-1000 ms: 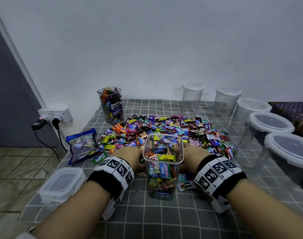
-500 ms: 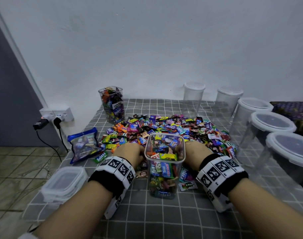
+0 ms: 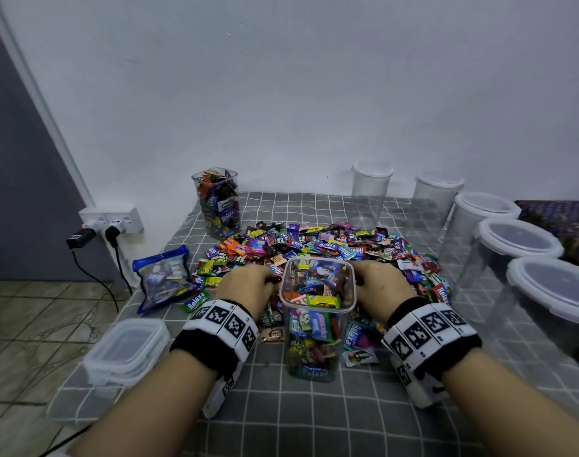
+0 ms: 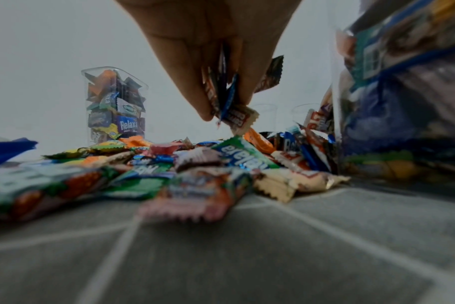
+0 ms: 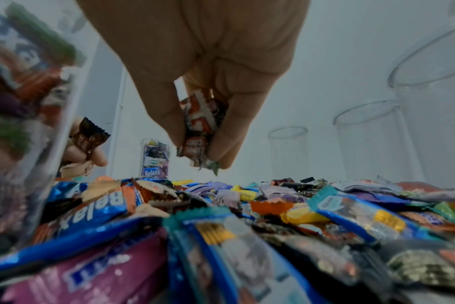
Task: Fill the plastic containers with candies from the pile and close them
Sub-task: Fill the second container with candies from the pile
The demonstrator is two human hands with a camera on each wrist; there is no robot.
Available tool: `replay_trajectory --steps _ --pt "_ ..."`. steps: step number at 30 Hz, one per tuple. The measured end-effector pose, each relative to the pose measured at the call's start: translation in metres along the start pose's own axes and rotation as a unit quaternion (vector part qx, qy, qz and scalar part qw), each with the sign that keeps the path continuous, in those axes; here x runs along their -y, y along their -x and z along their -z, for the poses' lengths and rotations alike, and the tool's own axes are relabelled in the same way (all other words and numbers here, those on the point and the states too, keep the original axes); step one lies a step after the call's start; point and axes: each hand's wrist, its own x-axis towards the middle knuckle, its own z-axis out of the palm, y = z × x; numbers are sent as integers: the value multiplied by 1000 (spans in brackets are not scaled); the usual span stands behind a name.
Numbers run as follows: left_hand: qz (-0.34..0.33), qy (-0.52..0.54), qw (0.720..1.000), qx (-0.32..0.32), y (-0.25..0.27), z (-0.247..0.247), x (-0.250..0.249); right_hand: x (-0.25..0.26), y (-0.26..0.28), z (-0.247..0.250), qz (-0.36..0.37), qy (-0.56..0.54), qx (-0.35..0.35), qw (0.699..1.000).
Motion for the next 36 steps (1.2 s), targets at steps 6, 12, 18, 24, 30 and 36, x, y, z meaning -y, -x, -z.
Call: replay_trajectory --steps 6,12,18,24,30,36 --pt "-5 31 999 -39 -1 -1 2 -1 8 9 14 -52 -87 995" --pt "-5 54 998 -43 -3 -2 5 2 18 19 43 -122 -173 976" --pt "-8 48 998 -44 -3 -2 5 21 26 43 107 -189 -253 943" --pt "-10 61 997 -41 -4 -2 5 43 39 53 192 -210 -251 925" --pt "-15 76 996 -43 -4 -2 6 51 47 44 242 -173 -230 927" --pt "-17 73 996 -45 -4 -3 6 53 53 39 251 -145 -213 933"
